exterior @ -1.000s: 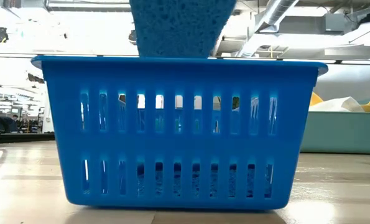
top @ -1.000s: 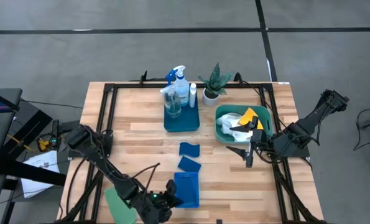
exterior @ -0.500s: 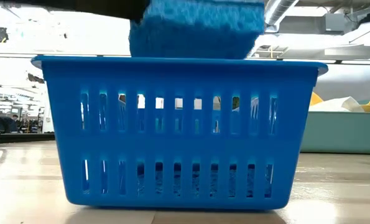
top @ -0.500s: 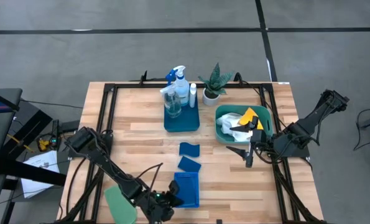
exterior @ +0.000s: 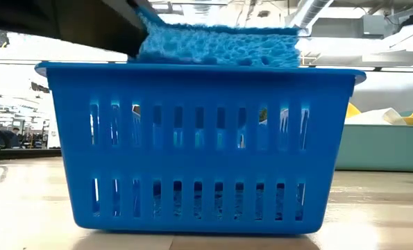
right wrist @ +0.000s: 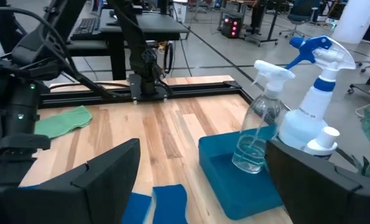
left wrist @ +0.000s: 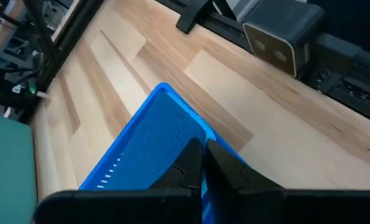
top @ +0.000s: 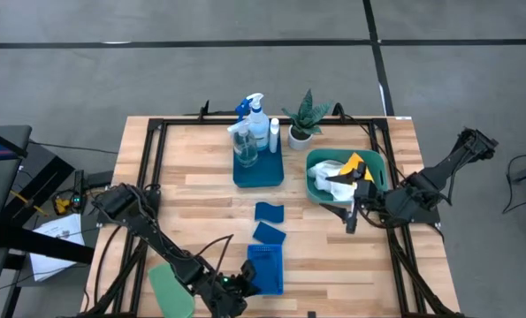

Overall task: Pick & Place Kitchen Items
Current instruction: Put the blue sponge into the blue basket

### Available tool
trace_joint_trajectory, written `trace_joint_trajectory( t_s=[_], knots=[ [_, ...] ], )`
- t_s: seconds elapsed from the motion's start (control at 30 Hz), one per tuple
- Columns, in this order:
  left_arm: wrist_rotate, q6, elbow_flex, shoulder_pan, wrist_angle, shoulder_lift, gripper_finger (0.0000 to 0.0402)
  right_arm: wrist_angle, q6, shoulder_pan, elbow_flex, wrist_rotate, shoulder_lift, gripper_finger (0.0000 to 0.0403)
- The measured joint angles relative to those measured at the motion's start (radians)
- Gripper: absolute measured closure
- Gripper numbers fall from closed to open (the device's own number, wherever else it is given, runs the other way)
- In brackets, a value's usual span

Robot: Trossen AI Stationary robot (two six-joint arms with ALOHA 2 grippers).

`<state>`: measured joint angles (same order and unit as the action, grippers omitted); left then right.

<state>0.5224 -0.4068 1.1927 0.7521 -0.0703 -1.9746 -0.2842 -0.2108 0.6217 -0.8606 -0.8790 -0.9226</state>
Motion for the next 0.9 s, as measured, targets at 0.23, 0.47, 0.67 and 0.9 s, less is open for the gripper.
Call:
trace_joint_trajectory(
  t_s=[0.23, 0.47, 0.67, 0.9],
  knots=[
    [0.007, 0.003, -0.024, -0.005, -0.026, -0.003, 0.0401, 0.000, -0.003, -0.016, 0.000, 0.040, -0.013, 0.0067],
    [0.008, 0.004, -0.044, -0.014, -0.066, 0.001, 0.0401, 0.007, -0.003, -0.023, 0.000, 0.043, -0.028, 0.0067],
    [0.008, 0.016, -0.044, -0.014, -0.066, 0.001, 0.0401, 0.009, 0.000, -0.023, 0.000, 0.042, -0.026, 0.0067],
    [0.008, 0.022, -0.044, -0.014, -0.064, 0.001, 0.0400, 0.008, 0.000, -0.023, 0.000, 0.042, -0.026, 0.0067]
  ],
)
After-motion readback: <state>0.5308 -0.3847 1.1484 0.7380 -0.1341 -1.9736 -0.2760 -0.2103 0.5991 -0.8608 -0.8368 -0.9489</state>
